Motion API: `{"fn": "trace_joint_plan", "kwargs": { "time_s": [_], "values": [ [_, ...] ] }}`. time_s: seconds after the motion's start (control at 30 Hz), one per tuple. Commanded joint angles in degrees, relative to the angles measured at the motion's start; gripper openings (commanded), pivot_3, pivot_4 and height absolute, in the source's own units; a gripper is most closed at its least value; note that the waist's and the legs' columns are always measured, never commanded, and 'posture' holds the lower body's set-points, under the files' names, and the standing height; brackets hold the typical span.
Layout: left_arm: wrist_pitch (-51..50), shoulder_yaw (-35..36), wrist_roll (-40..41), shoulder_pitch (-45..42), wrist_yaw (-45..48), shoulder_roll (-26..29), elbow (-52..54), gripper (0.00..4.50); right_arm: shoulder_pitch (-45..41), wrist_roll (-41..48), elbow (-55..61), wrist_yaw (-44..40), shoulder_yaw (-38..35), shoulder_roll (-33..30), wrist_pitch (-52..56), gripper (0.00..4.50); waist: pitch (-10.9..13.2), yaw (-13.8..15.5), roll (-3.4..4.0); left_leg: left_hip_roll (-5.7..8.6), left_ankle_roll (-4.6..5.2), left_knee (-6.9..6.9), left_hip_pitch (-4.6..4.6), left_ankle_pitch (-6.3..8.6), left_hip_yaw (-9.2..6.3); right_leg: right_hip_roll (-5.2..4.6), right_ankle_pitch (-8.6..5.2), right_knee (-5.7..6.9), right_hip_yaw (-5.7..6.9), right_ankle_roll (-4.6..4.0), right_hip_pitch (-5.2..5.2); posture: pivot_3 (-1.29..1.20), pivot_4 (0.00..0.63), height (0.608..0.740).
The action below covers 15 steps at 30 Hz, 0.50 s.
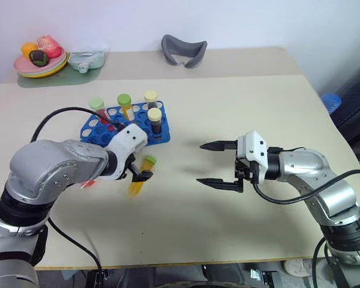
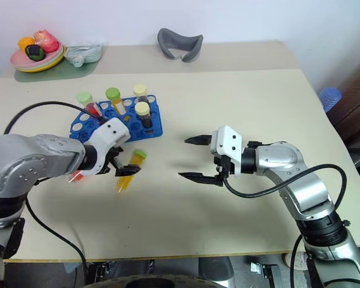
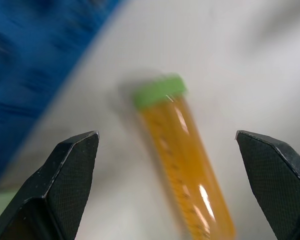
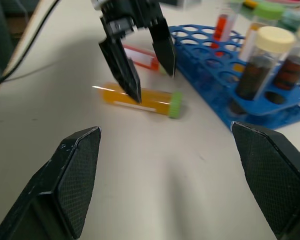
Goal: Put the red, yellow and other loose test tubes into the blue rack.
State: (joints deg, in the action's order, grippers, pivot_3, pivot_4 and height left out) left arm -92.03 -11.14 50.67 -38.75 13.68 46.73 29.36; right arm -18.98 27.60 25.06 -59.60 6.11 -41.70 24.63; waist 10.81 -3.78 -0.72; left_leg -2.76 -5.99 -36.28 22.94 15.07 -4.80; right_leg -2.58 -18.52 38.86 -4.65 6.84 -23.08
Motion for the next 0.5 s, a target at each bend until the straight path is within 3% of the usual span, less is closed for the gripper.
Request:
{"fn": "trace_joint_plan", "kwargs": {
  "time_s": [0.03,0.23,0.5],
  "values": [
    [-0.5,-2.0,3.7,-0.5,-7.8,-1.1,-2.7,4.5,0.3,1.7,3.4,-0.5,-1.3,-0.8,0.6,4.25,0.0,0.1,0.0,0.0,0.0,0.0,0.0,0.0,0.0,-0.01,0.0,-0.01,0.0,0.0,0.0,0.0,0.15,0.74],
    [-0.5,-2.3,12.5,-1.3,-21.7,-5.6,-8.4,4.5,0.4,1.4,3.9,0.9,-0.8,0.3,1.0,4.25,0.0,0.4,-0.02,0.01,0.0,-0.04,0.01,0.0,-0.01,-0.02,0.0,0.0,0.01,0.0,0.01,0.0,0.15,0.74],
    [-0.5,-3.6,21.6,-2.9,-34.4,-5.9,-13.4,4.5,1.0,1.1,4.6,2.0,0.5,1.3,0.8,4.25,0.0,1.0,-0.02,0.01,0.0,-0.11,-0.24,0.0,-0.01,-0.03,0.0,0.0,0.0,0.0,0.28,0.0,0.15,0.74]
  ]
}}
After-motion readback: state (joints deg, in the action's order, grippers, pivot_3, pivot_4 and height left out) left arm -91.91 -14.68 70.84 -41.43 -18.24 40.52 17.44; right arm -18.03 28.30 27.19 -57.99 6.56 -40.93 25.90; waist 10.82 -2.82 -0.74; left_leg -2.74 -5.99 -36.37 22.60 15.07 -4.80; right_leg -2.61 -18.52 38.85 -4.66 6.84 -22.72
